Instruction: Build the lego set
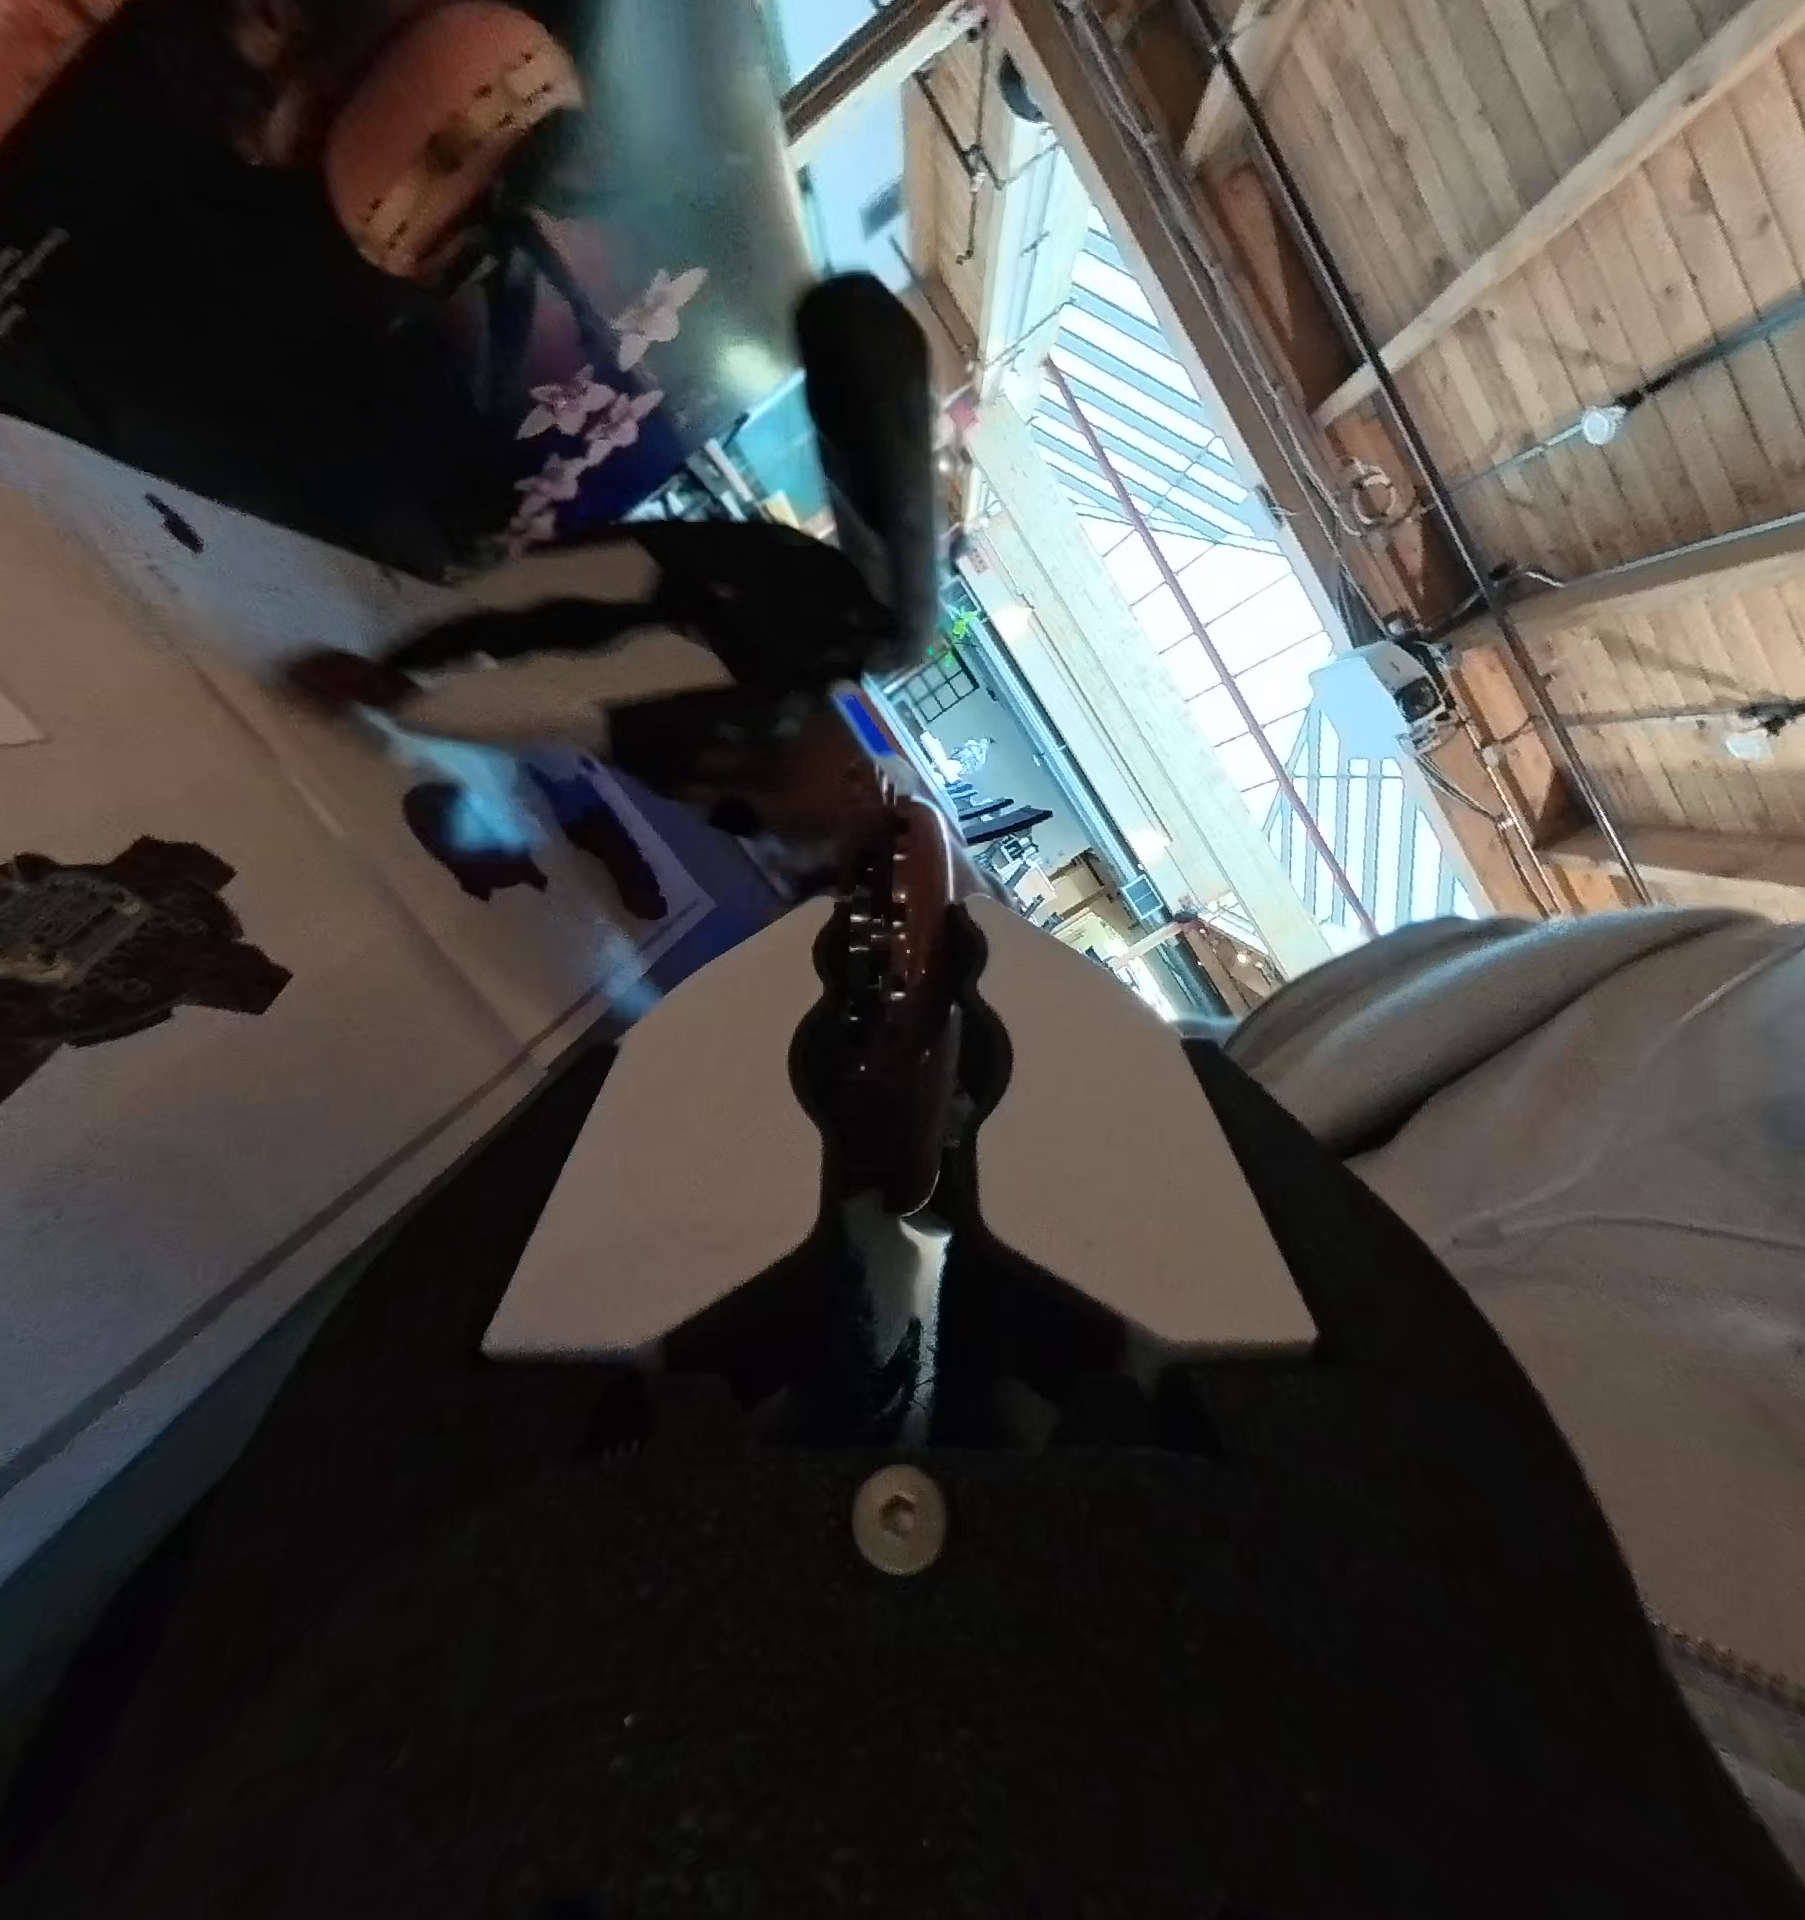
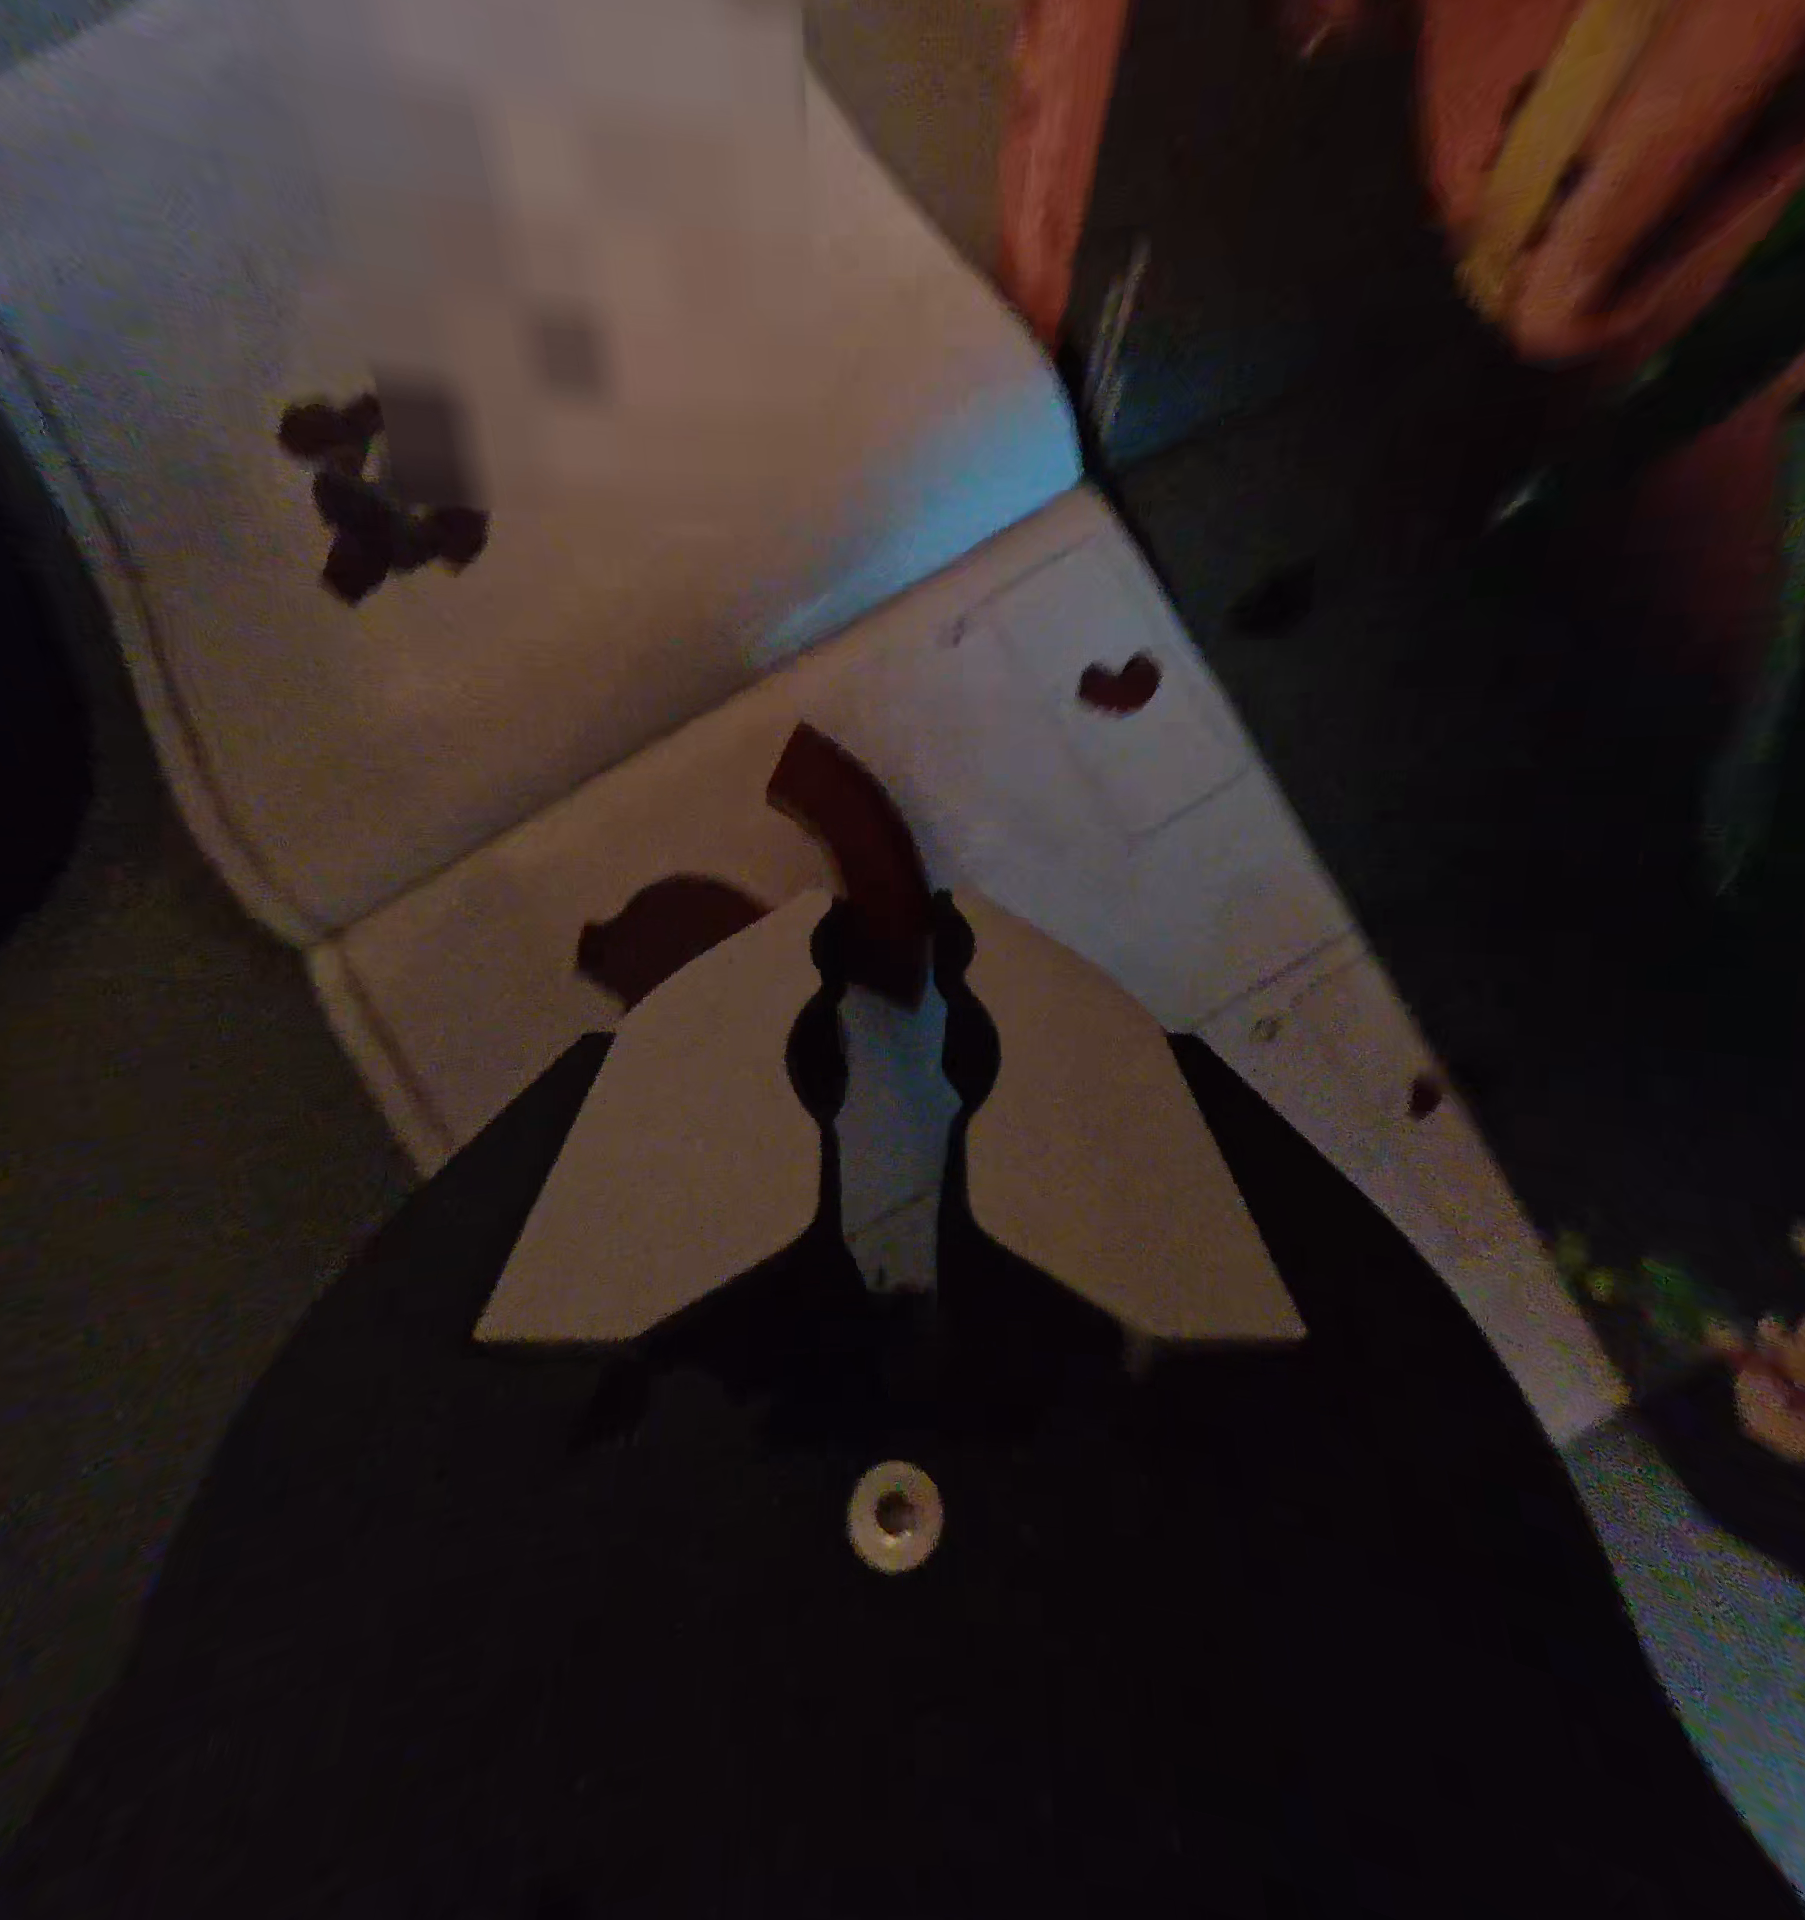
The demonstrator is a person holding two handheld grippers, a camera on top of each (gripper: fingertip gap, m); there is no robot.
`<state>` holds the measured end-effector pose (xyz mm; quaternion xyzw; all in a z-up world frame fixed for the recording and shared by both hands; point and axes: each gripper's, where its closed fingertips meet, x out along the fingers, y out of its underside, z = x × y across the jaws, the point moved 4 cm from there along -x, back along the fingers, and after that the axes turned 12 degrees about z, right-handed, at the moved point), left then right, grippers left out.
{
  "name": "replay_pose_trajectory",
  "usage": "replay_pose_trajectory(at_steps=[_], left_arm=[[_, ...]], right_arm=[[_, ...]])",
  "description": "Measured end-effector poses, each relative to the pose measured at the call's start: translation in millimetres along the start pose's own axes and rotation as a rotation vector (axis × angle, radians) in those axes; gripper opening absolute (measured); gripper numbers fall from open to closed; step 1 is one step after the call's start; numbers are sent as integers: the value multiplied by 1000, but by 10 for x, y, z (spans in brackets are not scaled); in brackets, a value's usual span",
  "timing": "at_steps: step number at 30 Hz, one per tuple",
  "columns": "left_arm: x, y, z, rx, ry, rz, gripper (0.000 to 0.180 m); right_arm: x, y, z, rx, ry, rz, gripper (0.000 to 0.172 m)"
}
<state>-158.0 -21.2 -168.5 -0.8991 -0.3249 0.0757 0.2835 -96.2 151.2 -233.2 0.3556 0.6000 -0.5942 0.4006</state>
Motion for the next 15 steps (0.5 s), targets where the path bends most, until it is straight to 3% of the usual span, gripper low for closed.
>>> replay_pose_trajectory(at_steps=[3,7,12,15], left_arm=[[9,-13,31,-27,-10,-1,17],[-42,-65,22,-41,-17,-51,17],[-69,-84,18,-84,-30,-117,17],[-49,-100,6,-125,-16,-170,17]], right_arm=[[-42,201,141,-32,45,23,18],[-208,145,234,-48,20,-132,39],[-125,84,142,-111,-26,-88,28],[14,90,156,-165,-136,-32,20]])
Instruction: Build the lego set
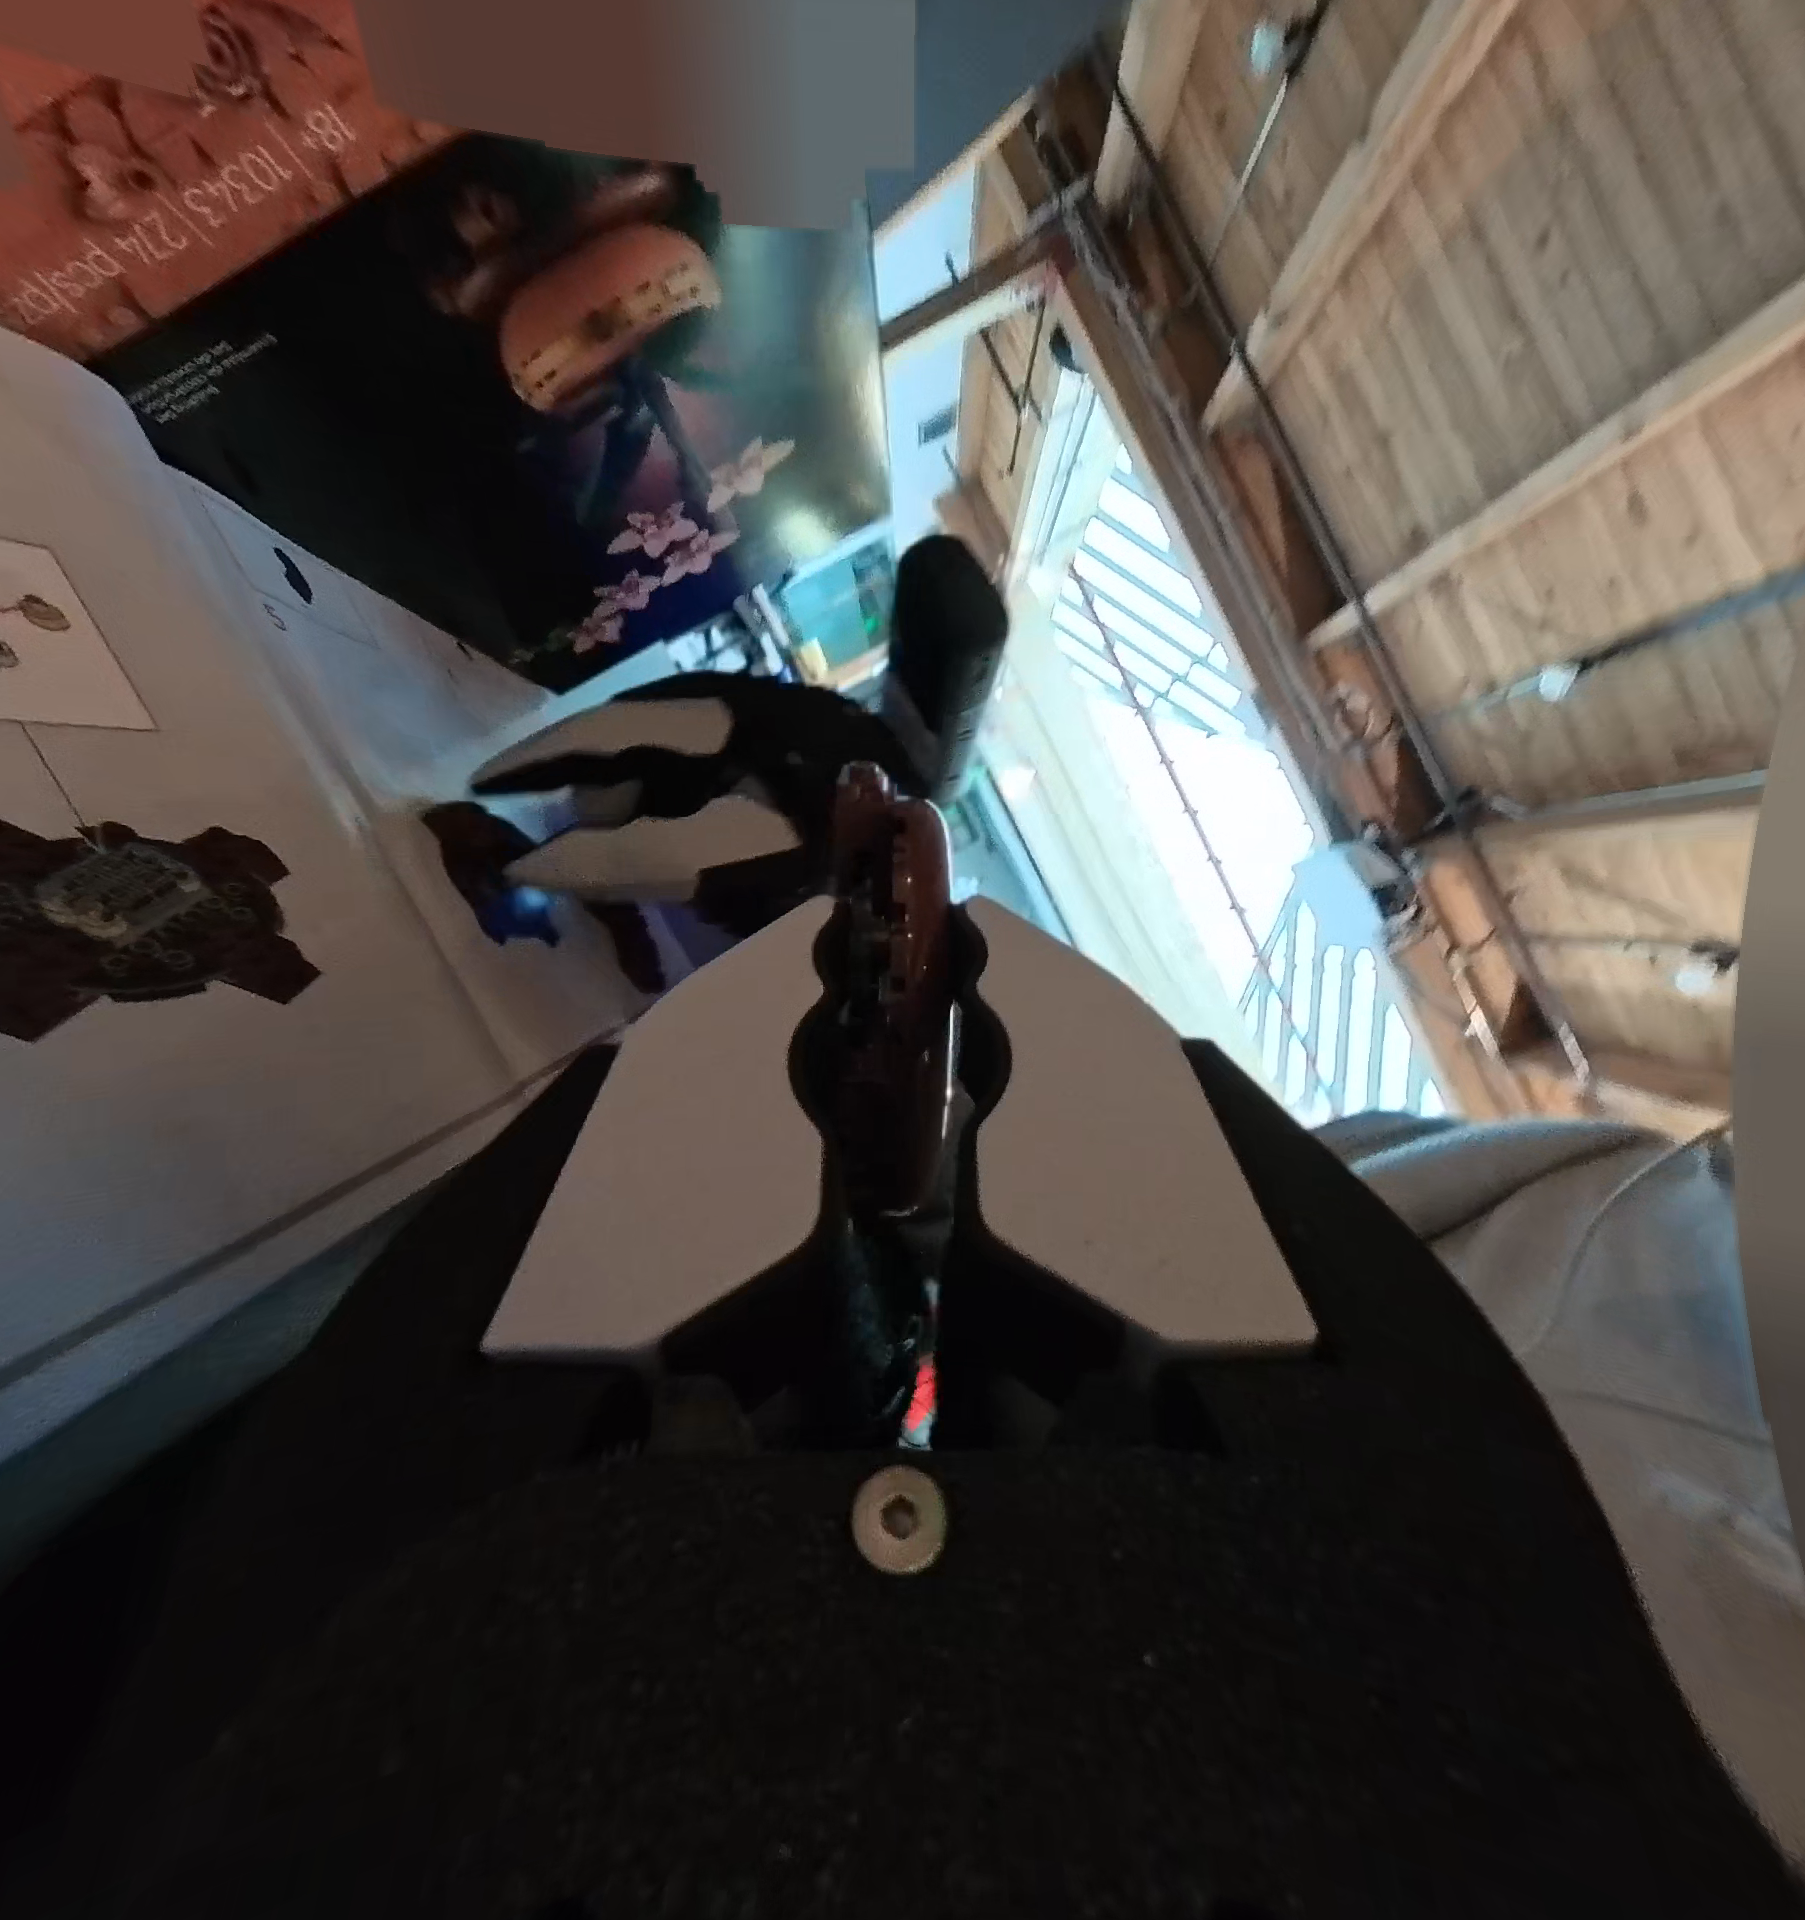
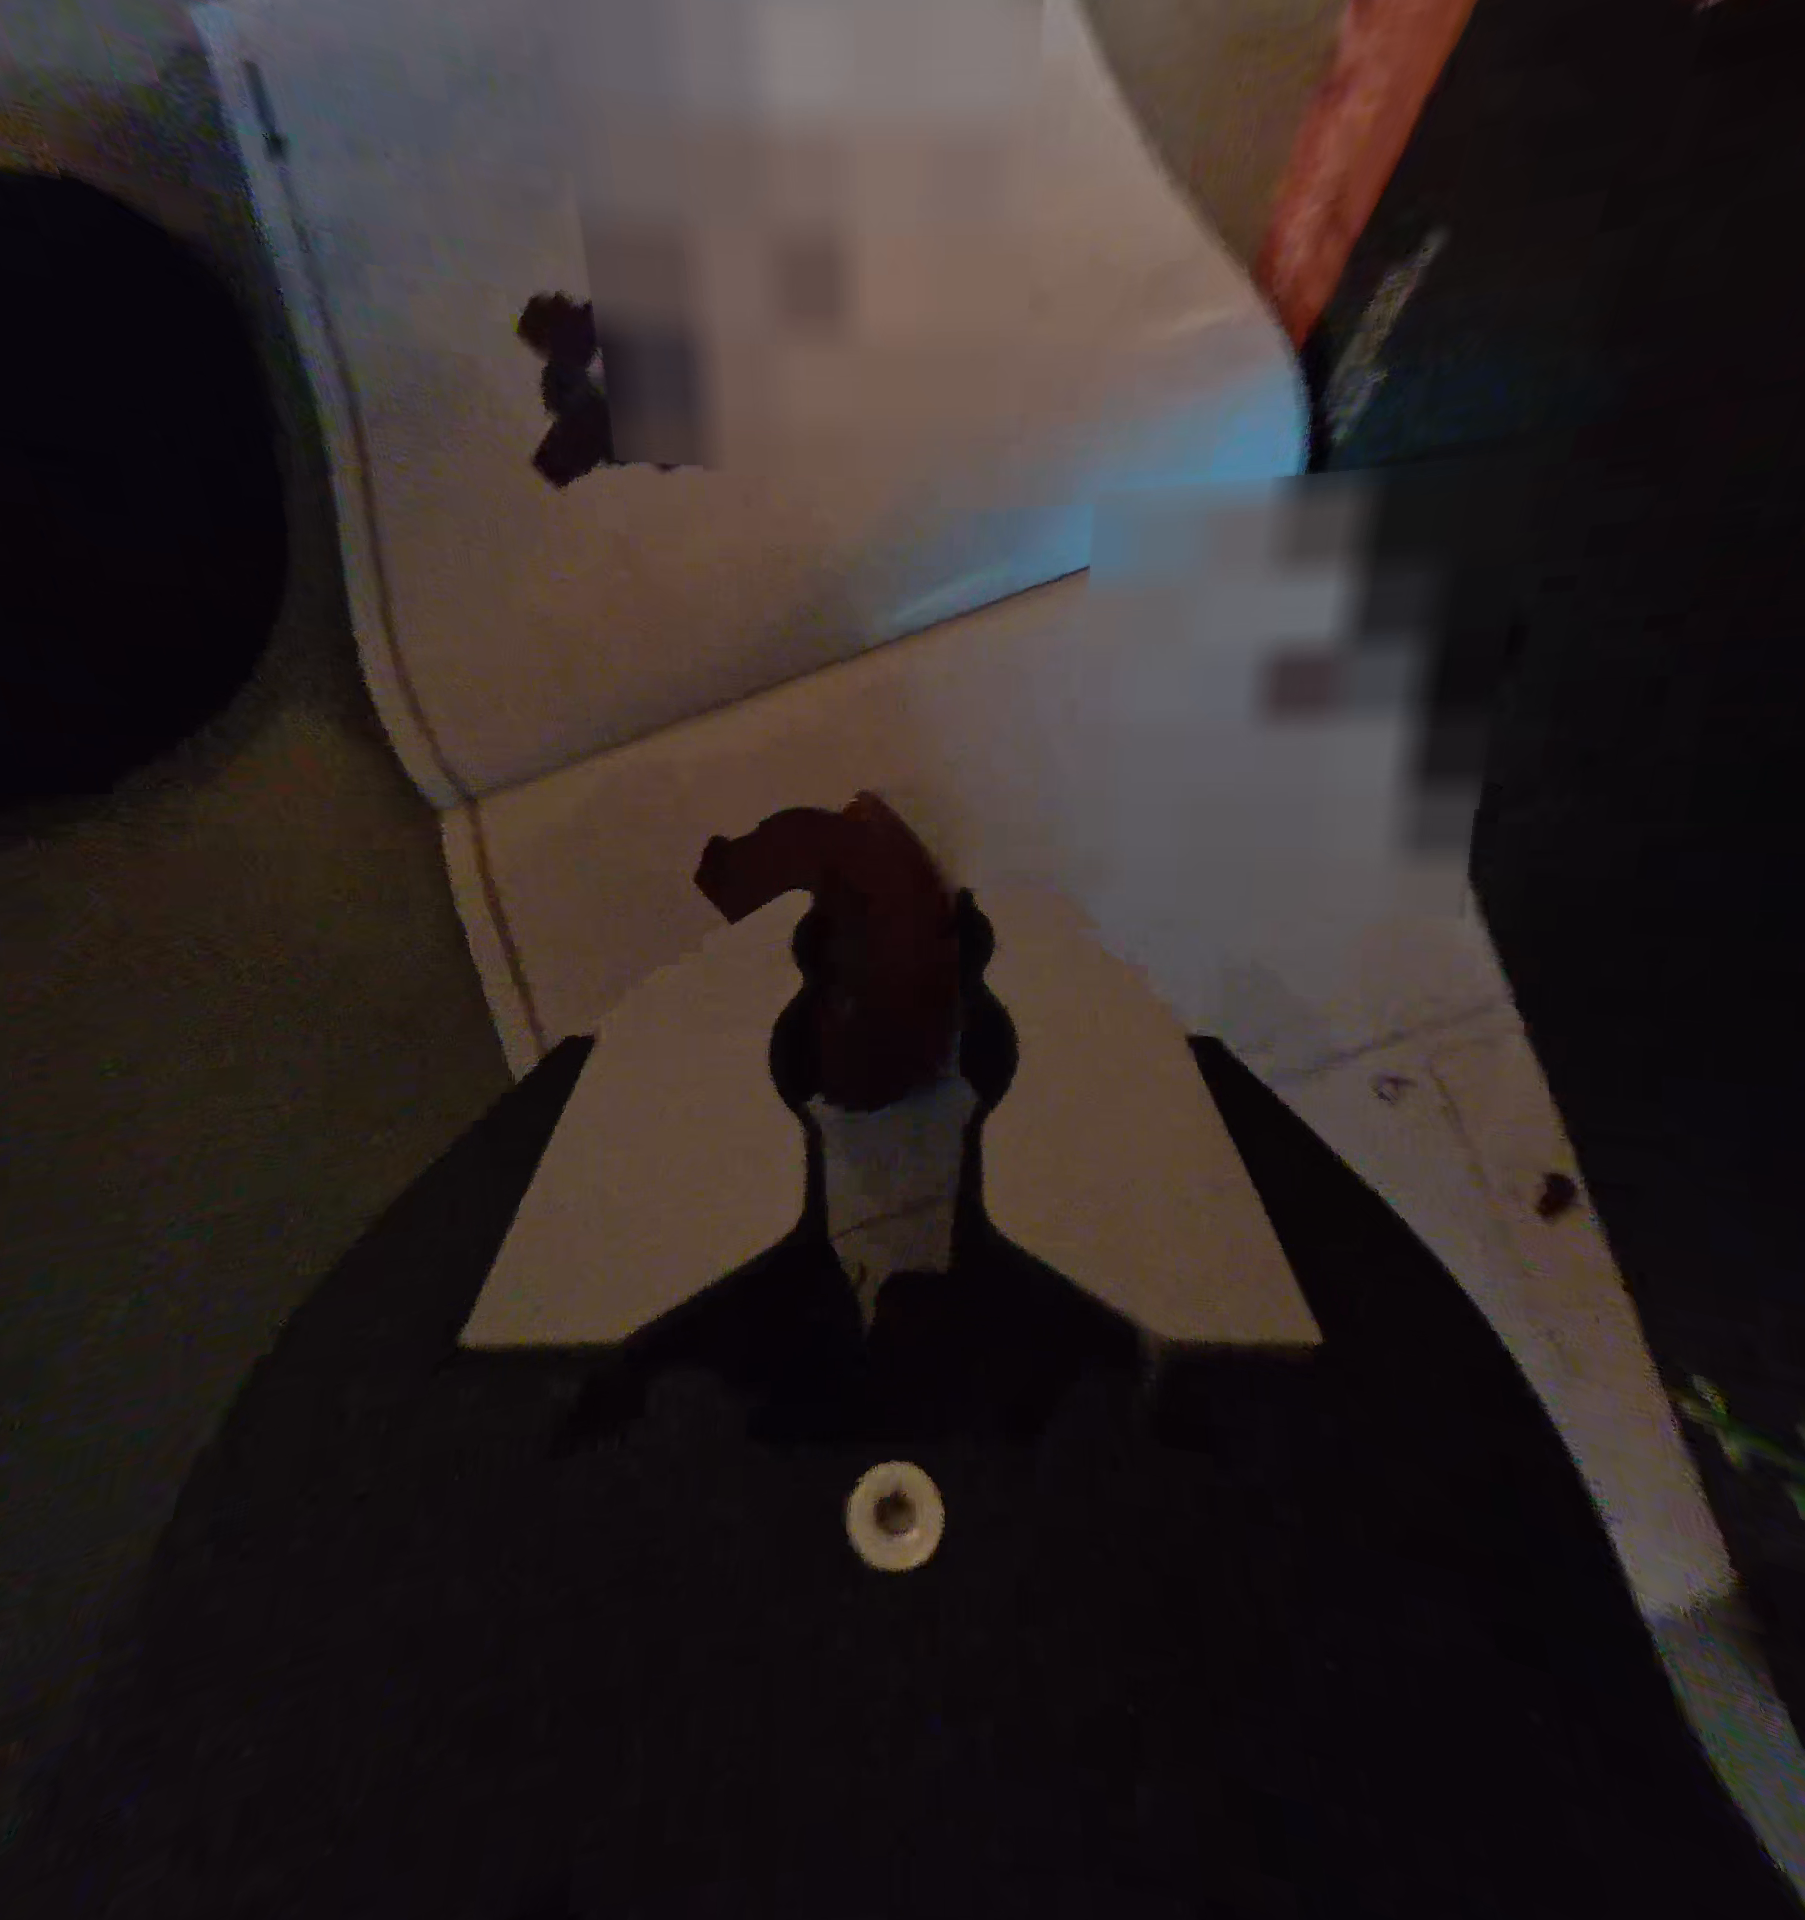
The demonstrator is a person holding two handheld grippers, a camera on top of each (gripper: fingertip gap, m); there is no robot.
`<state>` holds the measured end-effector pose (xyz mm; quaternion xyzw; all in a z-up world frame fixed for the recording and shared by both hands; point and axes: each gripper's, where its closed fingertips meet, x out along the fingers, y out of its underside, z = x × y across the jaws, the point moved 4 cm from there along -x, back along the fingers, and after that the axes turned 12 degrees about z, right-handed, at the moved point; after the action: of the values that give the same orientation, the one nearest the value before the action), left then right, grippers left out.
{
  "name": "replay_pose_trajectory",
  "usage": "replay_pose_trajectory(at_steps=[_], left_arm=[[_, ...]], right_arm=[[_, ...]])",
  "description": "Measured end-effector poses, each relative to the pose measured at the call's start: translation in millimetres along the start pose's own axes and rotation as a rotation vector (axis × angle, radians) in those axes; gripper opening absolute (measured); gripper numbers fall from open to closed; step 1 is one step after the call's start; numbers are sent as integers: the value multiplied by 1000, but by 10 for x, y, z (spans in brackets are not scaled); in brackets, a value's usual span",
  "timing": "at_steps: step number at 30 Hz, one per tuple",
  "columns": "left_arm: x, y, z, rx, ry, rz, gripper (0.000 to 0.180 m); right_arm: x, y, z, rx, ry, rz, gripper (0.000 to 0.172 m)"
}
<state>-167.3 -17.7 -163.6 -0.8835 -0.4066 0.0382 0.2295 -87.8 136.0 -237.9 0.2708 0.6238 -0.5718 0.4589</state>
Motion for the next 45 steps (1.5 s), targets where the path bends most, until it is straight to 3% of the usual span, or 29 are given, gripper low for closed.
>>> replay_pose_trajectory(at_steps=[4,10,15,22,45], left_arm=[[42,-20,20,-64,-1,-92,17],[47,-75,155,-104,-79,-226,17],[162,-7,184,-160,-60,-174,17],[184,67,209,-243,-28,-131,17],[187,88,253,-297,-10,-121,17]], right_arm=[[-69,-54,-20,-5,43,-66,14],[-755,-594,454,71,166,-421,13],[-649,-751,716,-88,269,-273,14],[-592,-718,785,-83,201,-155,14],[-480,-753,762,-87,232,-40,16]])
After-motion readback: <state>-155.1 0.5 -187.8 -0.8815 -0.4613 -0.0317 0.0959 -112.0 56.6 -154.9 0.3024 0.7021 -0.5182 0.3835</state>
